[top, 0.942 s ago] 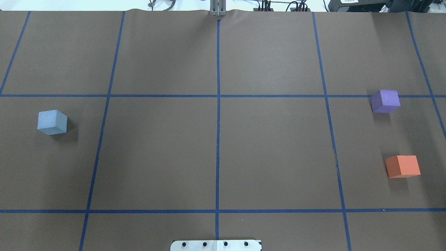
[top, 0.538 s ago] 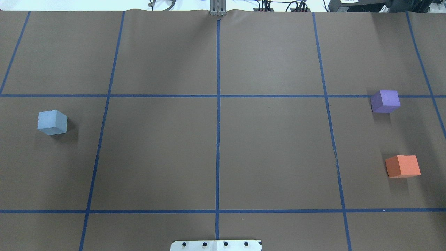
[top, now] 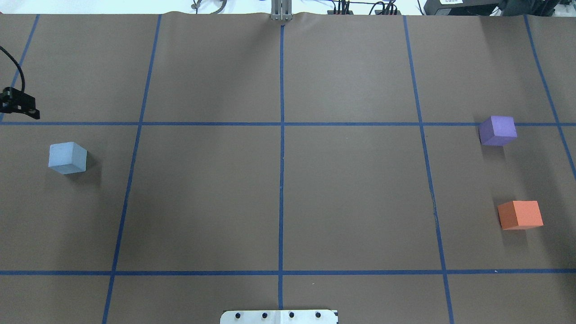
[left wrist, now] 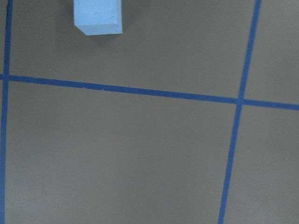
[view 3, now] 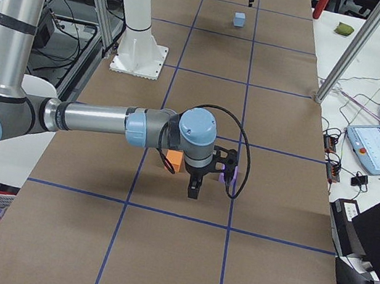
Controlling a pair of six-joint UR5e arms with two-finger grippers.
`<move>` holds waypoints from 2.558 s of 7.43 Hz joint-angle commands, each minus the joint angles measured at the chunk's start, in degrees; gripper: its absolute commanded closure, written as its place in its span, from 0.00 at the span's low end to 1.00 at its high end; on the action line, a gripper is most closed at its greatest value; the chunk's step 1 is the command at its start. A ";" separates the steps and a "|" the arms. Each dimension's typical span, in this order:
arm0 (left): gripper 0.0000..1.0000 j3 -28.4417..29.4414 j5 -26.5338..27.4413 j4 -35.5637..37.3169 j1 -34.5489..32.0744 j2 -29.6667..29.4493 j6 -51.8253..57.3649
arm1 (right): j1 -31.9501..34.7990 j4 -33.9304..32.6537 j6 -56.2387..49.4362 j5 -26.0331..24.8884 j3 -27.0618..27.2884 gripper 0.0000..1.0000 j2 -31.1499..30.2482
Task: Place blue block between orange and purple blocks
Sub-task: 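Lower the left gripper onto the light blue cube and grasp it, then carry the light blue cube to the table centre and release it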
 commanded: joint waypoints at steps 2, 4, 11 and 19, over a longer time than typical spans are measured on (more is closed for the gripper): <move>0.00 3.81 4.32 -5.88 6.47 0.30 -4.13 | -0.18 -0.01 0.36 0.19 -0.03 0.00 0.33; 0.00 3.99 4.32 -5.79 6.48 1.00 -2.20 | -0.27 -0.01 0.36 0.19 -0.03 0.00 0.33; 0.88 7.42 1.87 -7.47 7.27 1.00 -1.48 | -0.45 0.08 0.45 0.45 -0.03 0.00 0.24; 1.00 -8.95 -4.03 26.62 7.78 -23.97 -1.48 | -3.08 -0.01 0.71 0.10 0.94 0.00 1.81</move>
